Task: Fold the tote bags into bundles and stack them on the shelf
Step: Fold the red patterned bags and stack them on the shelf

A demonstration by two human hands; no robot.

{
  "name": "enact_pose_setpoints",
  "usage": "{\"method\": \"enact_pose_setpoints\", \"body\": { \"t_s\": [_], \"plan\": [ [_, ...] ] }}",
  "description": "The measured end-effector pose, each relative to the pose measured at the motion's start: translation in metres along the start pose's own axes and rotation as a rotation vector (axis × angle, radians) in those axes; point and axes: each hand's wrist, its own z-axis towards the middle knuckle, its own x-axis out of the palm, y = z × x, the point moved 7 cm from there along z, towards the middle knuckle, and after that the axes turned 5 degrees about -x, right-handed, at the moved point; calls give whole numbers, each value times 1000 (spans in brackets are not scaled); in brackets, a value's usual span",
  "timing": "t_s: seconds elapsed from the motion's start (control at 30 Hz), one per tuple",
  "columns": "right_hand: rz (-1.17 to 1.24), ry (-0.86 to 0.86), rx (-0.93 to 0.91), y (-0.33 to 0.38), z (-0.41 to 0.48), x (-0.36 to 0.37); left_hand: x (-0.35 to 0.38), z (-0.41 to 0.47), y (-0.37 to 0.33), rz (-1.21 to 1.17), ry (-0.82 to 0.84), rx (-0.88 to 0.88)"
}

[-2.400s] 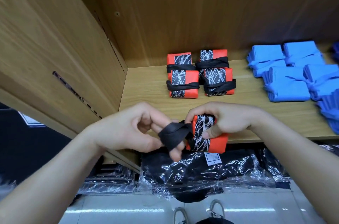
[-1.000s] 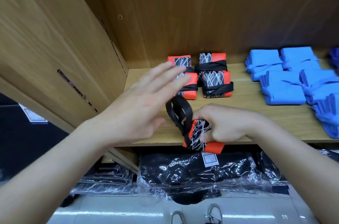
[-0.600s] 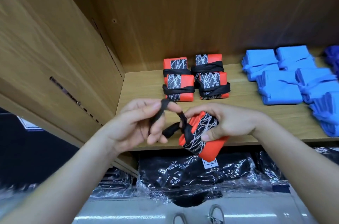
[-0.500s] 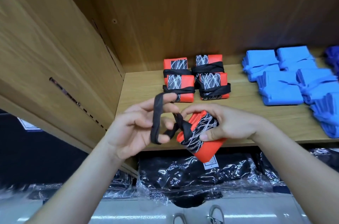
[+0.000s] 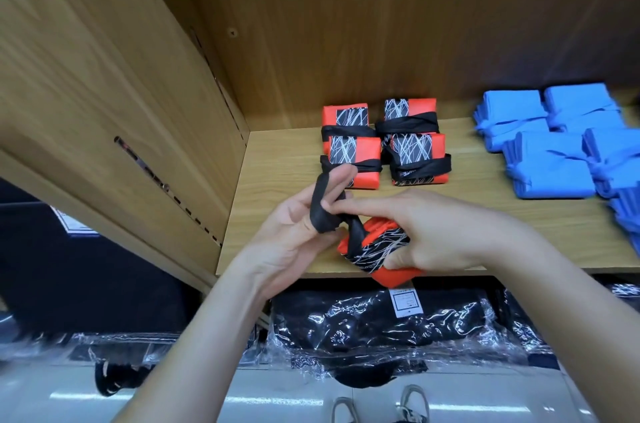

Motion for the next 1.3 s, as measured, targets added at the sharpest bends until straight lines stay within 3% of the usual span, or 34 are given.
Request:
{"method": "enact_pose_setpoints", "body": {
  "t_s": [0.13,0.23,0.3,0.37,0.4,0.47,0.57,0.63,0.67,0.8,0.97,1.1,1.3],
  "plan": [
    [150,-123,1,-7,1,-4,6,-1,13,-97,12,-54],
    [234,-183,11,-13,1,-2,0,-2,30,-219,-71,-140],
    [245,-194,45,-21,-1,0,-9,-7,34,-283,-176,-144],
    [213,-180,93,-31,-3,1,-30,-16,30,-236,-382,-99],
    [195,-164,103,-34,-4,2,-38,-22,19,-123,-475,-33],
    [173,-131,99,-36,-4,4,-36,-29,-17,353,-539,166],
    [180,-91,54,-30,-2,7,6,-16,-41,1293,-241,311],
    [213,-87,26,-26,-2,7,15,-5,-29,1620,-78,336],
    [242,-91,21,-27,-3,5,14,-3,-26,1631,-56,316],
    [399,-119,28,-36,-11,-1,5,-7,-23,1027,-141,40],
    [518,-127,26,-35,-9,6,8,-1,-26,178,-123,74],
    [646,-132,48,-39,-11,14,13,4,-16,-4,-4,34],
    [1239,-246,7,-49,-9,28,19,2,-11,95,72,-8]
  ]
}}
